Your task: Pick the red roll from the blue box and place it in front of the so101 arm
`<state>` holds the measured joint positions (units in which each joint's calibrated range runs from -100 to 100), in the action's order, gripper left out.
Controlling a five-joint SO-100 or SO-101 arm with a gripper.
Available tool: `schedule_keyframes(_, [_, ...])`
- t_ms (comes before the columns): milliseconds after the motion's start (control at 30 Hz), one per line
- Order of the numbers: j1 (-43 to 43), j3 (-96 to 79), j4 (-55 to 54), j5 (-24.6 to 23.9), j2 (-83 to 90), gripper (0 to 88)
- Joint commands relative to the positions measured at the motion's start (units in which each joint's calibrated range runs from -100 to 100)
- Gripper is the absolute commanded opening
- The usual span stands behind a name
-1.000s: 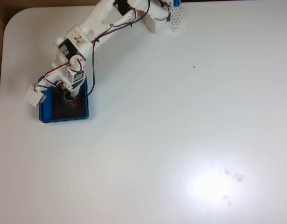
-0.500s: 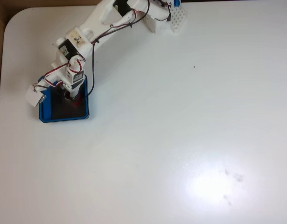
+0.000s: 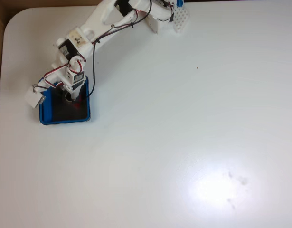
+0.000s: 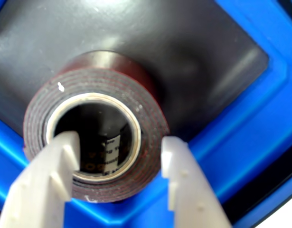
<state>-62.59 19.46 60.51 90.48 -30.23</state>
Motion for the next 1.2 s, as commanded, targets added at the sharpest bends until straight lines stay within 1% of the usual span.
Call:
schedule_keyframes(0, [-1.3, 2.7, 0.3, 0.4, 1.8, 16.2])
schedule_keyframes(700, [-3.0, 2.7, 0.3, -0.1, 6.6, 16.2])
schedule_keyframes(1167, [-2.0, 2.5, 0.3, 0.4, 2.9, 16.2])
